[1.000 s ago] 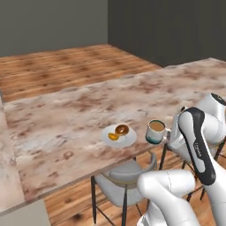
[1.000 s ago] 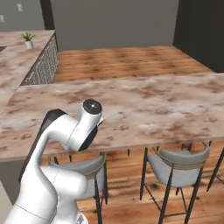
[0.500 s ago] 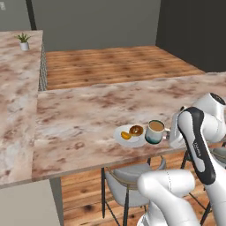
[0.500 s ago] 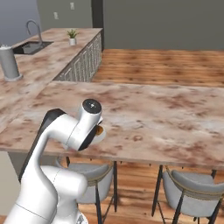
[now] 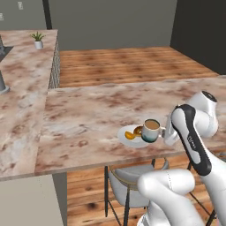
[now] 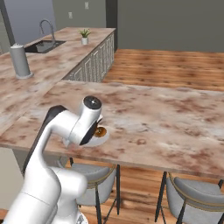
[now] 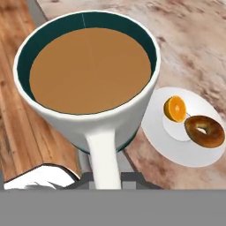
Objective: Pick up the brewed coffee from the coffee machine and place it next to the breakfast plate on the dining counter.
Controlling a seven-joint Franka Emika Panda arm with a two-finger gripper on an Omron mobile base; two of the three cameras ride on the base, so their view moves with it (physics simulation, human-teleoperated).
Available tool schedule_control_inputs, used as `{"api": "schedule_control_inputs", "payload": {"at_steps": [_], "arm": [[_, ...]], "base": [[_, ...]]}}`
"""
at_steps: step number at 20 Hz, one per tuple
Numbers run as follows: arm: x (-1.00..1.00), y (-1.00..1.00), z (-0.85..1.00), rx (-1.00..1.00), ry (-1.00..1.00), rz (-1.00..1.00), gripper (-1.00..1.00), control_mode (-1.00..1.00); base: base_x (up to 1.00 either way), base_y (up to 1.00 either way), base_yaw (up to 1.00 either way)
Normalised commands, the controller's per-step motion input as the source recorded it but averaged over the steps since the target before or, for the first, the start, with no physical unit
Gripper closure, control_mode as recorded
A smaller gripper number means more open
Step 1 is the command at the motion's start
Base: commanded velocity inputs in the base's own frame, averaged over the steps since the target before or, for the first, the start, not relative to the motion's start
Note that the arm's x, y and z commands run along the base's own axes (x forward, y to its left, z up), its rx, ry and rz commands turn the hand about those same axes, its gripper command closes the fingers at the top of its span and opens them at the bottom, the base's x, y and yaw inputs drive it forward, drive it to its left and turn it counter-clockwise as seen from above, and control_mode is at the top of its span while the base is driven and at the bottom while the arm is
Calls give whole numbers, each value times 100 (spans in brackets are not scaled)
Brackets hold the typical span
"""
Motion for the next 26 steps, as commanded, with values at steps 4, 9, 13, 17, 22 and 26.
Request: {"api": "schedule_control_inputs", "payload": {"at_steps": [4,9,13,17,22,26], "arm": [[54,-22,0,0,15,-2,100,-100],[34,-56,0,0,9,-1,100,-100],[19,-58,-2,0,5,0,100,-100],[25,-51,-10,0,1,-1,100,-100],[25,-62,-20,0,0,0,100,-100],[31,-54,-31,0,1,0,100,-100]], "base": [[0,0,0],[0,0,0],[0,0,0],[0,0,0],[0,0,0],[0,0,0]]}}
